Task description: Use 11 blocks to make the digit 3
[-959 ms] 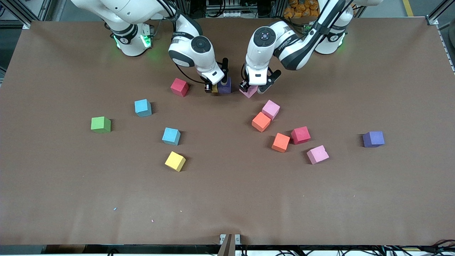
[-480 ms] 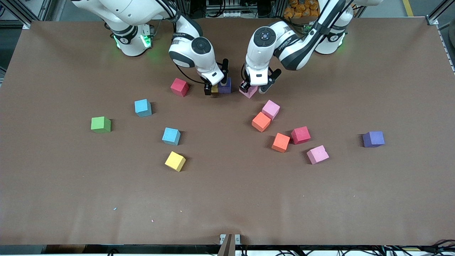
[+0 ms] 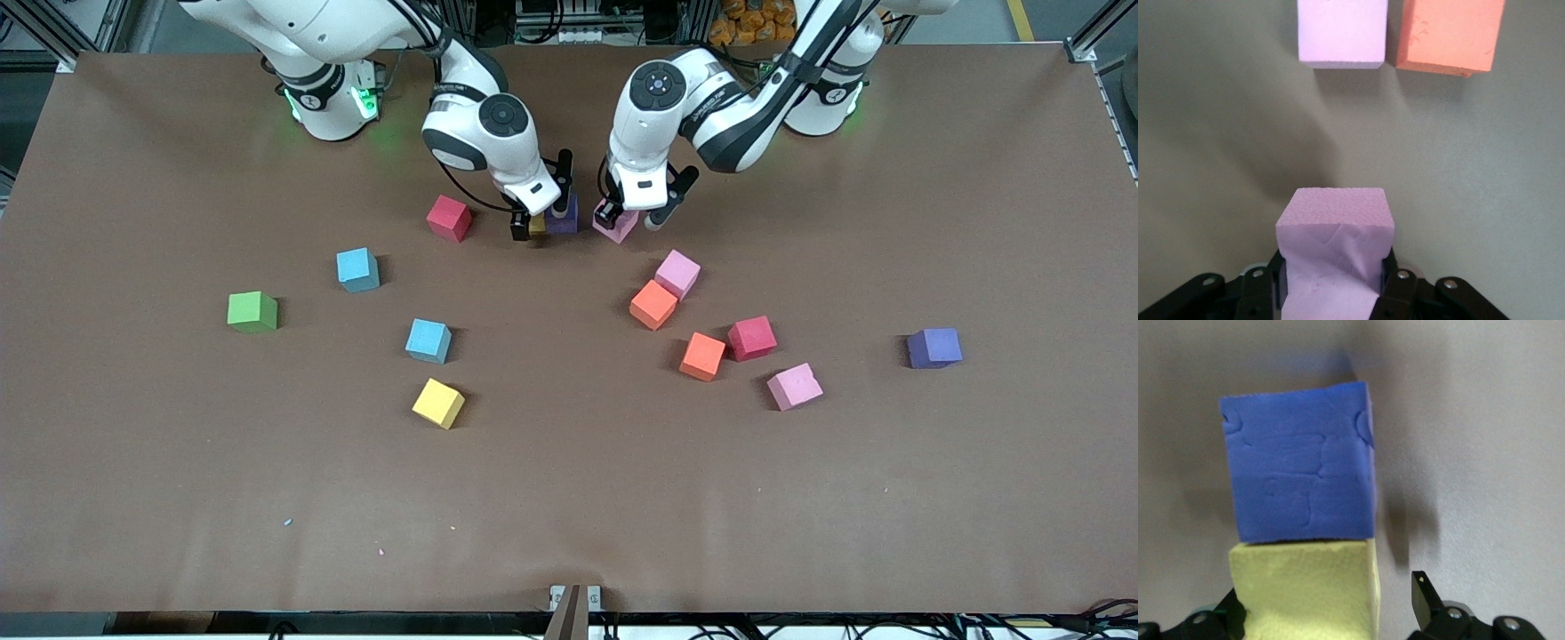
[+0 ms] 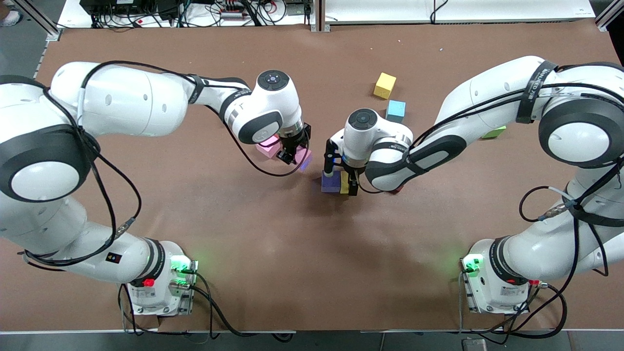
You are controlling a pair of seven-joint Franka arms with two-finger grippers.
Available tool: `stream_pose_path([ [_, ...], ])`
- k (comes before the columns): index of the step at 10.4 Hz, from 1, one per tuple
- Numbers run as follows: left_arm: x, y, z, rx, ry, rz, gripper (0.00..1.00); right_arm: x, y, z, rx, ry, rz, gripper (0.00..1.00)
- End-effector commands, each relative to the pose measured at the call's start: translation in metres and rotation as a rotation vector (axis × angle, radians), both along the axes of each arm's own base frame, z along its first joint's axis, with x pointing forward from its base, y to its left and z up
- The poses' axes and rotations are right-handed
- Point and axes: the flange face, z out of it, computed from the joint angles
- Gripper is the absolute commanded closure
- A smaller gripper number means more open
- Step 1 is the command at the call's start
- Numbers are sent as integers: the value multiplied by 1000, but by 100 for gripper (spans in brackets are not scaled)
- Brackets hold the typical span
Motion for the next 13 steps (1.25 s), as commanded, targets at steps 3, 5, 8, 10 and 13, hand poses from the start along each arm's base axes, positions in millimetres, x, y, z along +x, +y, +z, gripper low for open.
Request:
stream_pose_path([
  [3, -3, -1, -6, 18, 52, 207, 100, 14, -11, 26, -43, -61, -26, 0],
  [5, -2, -3, -9, 12, 64, 313, 100, 10, -11, 37, -65, -72, -18, 0],
  [8, -3, -8, -21, -12, 87, 459, 100, 1, -9, 35, -71, -60, -14, 0],
  [10, -17, -19, -28, -13, 105, 512, 100, -12, -6, 36, -108, -44, 13, 0],
  [13, -20, -20, -39, -2, 126, 557, 100, -16, -5, 43, -117, -30, 9, 0],
])
